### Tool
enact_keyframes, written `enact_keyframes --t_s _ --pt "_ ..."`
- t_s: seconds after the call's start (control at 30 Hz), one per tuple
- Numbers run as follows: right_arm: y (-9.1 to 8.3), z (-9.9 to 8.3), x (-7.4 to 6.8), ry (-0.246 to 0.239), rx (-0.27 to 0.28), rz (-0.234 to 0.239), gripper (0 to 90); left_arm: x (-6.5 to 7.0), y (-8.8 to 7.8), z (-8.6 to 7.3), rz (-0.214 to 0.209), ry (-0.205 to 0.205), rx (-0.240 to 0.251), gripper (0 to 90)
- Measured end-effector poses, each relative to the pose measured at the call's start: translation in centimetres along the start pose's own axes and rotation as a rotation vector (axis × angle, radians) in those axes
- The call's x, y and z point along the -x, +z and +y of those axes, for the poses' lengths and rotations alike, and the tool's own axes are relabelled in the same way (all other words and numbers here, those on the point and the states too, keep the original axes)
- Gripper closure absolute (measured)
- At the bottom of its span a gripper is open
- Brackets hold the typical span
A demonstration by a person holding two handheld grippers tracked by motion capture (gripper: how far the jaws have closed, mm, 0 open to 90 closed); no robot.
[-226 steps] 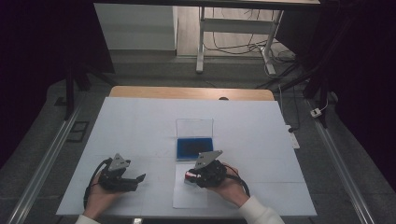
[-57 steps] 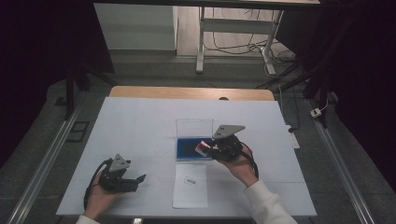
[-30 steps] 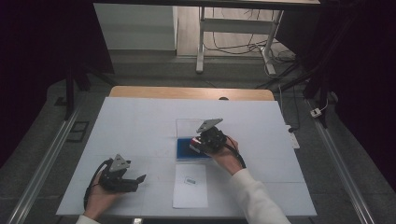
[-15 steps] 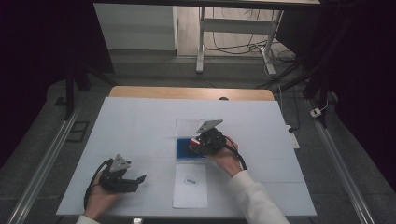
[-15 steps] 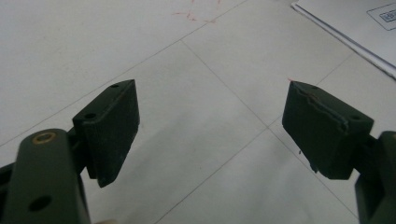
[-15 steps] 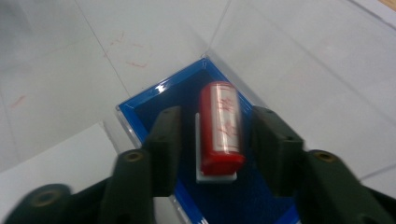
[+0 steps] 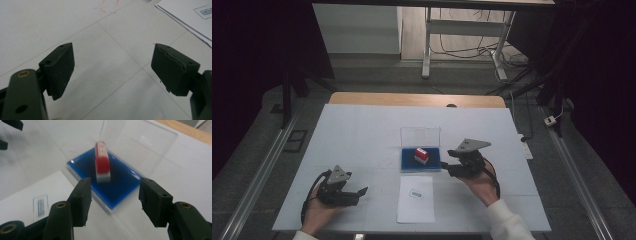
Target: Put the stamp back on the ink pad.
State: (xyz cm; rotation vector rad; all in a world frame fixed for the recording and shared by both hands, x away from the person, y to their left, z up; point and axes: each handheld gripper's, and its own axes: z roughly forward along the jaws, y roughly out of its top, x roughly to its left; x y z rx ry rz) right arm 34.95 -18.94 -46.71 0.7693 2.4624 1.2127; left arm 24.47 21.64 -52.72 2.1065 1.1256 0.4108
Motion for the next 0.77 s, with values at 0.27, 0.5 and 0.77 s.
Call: enact_keyframes --t_s 0.27,0.5,0.77 --pt "-4.1 -4.7 0.8 0.032 0.019 -0.049 45.8 0.1 0.0 0.0 -0.005 0.000 -0.003 19.0" --pt "-6.9 -8.4 1.1 0.040 0.010 -0.074 45.6 0.2 0.0 0.0 -0.006 -0.001 0.000 19.0" --pt "-7.7 -9.5 1.6 0.050 0.010 -0.086 44.7 0.2 0.0 0.0 -0.004 0.003 0.002 19.0"
